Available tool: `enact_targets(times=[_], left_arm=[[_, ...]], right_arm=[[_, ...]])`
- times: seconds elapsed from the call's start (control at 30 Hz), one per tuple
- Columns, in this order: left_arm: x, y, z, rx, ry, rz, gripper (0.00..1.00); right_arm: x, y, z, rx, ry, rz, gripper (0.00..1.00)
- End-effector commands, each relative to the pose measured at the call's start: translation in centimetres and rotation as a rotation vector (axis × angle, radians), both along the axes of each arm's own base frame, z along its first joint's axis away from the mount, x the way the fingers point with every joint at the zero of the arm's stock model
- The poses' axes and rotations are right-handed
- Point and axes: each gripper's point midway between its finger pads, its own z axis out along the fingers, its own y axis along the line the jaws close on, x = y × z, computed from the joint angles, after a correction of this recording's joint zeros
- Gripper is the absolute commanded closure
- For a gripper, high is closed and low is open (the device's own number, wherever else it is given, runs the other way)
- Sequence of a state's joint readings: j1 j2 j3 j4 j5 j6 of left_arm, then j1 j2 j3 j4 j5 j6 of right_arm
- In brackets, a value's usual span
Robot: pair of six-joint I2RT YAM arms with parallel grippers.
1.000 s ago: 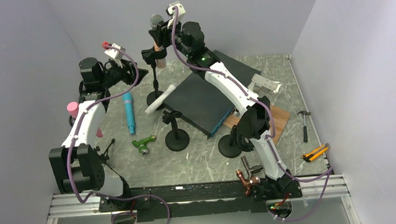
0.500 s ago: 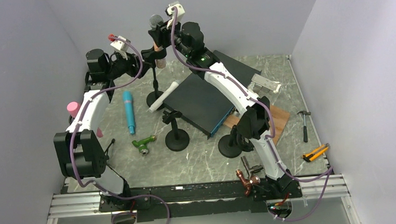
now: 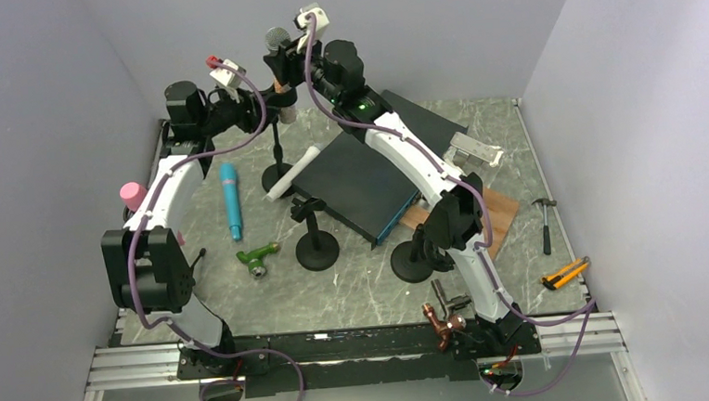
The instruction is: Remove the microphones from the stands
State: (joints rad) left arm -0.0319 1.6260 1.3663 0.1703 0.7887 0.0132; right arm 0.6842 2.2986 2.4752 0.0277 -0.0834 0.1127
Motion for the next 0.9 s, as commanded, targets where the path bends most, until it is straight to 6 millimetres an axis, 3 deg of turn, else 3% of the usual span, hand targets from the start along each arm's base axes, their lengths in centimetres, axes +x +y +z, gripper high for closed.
enact_targets(times=[0.0, 0.03, 0.07, 0.23, 0.37, 0.47, 0.57, 0.67, 0.8, 0.87], left_arm=[[0.7, -0.5, 2.5, 0.009, -0.054, -0.041, 0.55], [1.0, -0.6, 2.1, 0.012, -0.023, -0.047, 0.86], [1.3, -0.4, 1.8, 0.017, 0.003, -0.036, 1.0], [0.7, 0.0, 0.9, 0.042, 0.023, -0.019, 1.0], [0.1, 0.7, -1.1, 0.053, 0.088, -0.006, 1.0], [-0.1, 1.5, -1.7, 0.053, 0.089, 0.031, 1.0], [0.0, 2.1, -2.2, 0.06, 0.097, 0.069, 1.0], [0.5, 2.8, -1.5, 0.065, 0.063, 0.119, 1.0], [0.6, 3.3, -1.4, 0.07, 0.038, 0.149, 1.0], [0.5, 3.1, -1.7, 0.076, 0.044, 0.134, 1.0]], right_arm=[[-2.7, -1.5, 9.0, 0.168, -0.173, 0.02, 1.0], [-2.8, -1.5, 9.1, 0.169, -0.175, 0.021, 1.0], [-2.9, -1.4, 9.1, 0.169, -0.176, 0.023, 1.0], [-2.9, -2.0, 10.5, 0.181, -0.219, -0.009, 1.0], [-3.1, -4.1, 13.6, 0.19, -0.317, -0.097, 1.0], [-2.3, -7.9, 15.9, 0.177, -0.378, -0.275, 1.0], [-1.0, -13.3, 17.3, 0.196, -0.373, -0.459, 1.0], [-1.4, -18.1, 19.9, 0.259, -0.391, -0.52, 1.0], [-2.7, -21.2, 22.6, 0.312, -0.415, -0.533, 1.0], [-3.6, -21.8, 23.9, 0.35, -0.43, -0.498, 1.0]])
